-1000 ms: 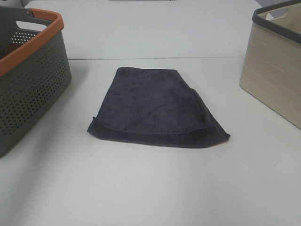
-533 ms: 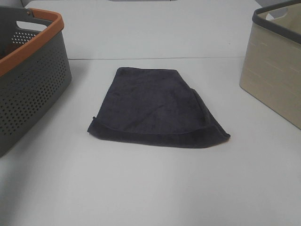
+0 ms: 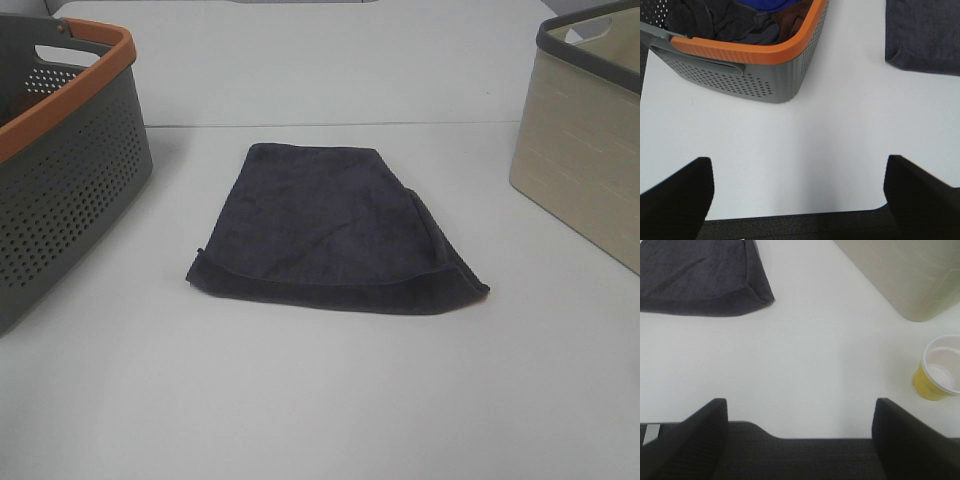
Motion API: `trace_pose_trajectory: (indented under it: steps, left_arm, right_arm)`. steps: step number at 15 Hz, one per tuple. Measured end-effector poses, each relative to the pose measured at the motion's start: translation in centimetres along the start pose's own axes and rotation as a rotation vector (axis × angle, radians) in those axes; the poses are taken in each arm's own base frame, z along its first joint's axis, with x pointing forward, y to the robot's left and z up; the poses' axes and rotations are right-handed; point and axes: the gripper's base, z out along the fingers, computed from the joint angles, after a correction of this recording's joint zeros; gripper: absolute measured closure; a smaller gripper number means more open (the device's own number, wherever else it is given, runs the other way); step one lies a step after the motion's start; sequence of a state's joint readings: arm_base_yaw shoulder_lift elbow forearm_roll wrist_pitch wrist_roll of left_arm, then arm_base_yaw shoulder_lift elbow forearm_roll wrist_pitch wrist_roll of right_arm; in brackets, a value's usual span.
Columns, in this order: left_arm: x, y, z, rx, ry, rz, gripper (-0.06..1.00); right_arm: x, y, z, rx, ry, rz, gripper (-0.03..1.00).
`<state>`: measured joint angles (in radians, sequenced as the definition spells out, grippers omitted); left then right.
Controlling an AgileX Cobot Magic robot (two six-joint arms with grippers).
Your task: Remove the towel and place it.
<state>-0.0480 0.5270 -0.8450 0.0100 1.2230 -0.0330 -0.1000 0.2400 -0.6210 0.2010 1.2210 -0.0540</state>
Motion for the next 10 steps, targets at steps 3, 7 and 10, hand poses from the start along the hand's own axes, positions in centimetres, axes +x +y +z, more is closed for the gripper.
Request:
trace_pose_trajectory:
  steps: [3, 7, 10]
  left_arm:
    - [3.0, 0.3, -0.4, -0.026, -0.057, 0.009, 0.08]
    - [6.0, 0.6, -1.7, -0.037, -0.174, 0.013, 0.08]
    - [9.4, 1.1, -3.2, -0.077, -0.342, -0.003, 0.08]
  right_arm:
    - [1.3, 0.1, 0.5, -0.051, -0.001, -0.081, 0.26]
    - [3.5, 0.1, -0.5, -0.054, -0.134, -0.128, 0.26]
    - [3.8, -0.1, -0.5, -0.039, -0.180, -0.122, 0.26]
